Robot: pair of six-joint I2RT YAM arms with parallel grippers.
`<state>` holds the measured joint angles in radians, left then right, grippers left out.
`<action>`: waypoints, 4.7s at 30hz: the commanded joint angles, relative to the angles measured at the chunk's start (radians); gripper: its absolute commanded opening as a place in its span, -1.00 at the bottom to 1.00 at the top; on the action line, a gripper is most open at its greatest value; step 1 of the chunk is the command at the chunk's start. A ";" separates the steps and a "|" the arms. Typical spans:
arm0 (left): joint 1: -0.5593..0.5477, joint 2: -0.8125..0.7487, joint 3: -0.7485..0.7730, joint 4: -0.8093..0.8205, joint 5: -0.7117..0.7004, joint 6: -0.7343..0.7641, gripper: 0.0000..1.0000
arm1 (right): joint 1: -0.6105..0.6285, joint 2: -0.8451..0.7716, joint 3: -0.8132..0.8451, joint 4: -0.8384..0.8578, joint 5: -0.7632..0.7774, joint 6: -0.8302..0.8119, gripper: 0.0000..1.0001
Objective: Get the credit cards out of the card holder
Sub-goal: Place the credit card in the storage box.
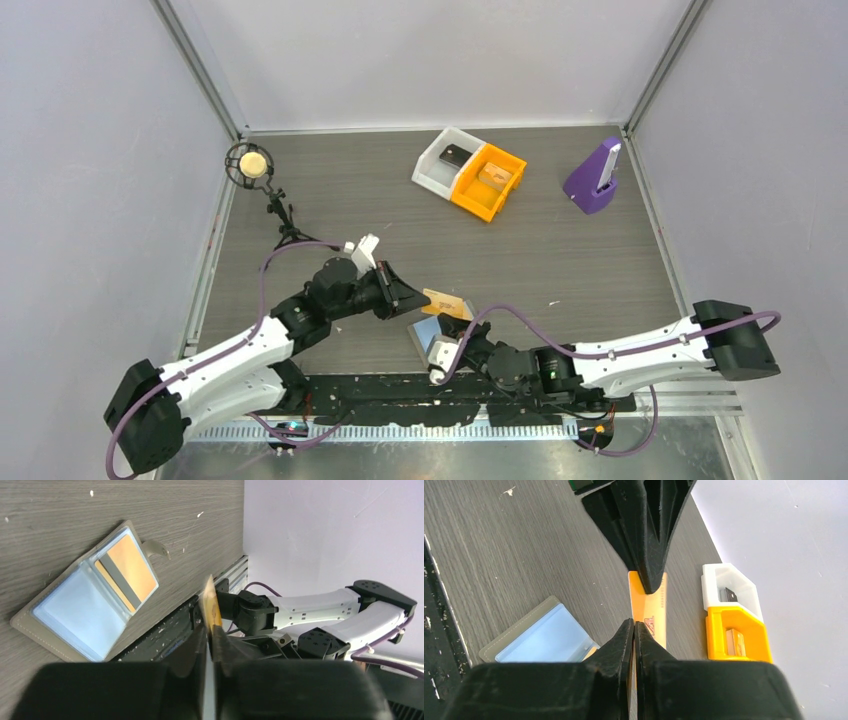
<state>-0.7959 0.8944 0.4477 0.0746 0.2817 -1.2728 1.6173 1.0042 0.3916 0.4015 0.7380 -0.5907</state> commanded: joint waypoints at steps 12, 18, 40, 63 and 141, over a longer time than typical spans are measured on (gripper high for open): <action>0.011 0.003 -0.020 0.161 0.021 0.208 -1.00 | 0.020 -0.215 -0.022 -0.161 -0.087 0.399 0.07; 0.017 -0.026 -0.048 0.208 0.016 0.315 -1.00 | -0.055 -0.438 0.005 -0.332 -0.166 0.725 0.13; 0.017 -0.222 -0.124 0.259 -0.028 0.295 -1.00 | -0.650 -0.345 -0.183 0.103 -0.828 1.453 0.03; 0.017 -0.245 -0.195 0.405 -0.078 0.181 -1.00 | -0.665 -0.337 -0.248 0.251 -0.822 1.529 -0.16; 0.018 -0.426 0.322 -0.935 -0.443 0.986 0.99 | -1.462 0.915 0.837 -0.137 -0.685 1.561 -0.89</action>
<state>-0.7799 0.4652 0.7696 -0.8742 -0.1497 -0.3050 0.1596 1.9068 1.1778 0.2451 -0.0101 0.9409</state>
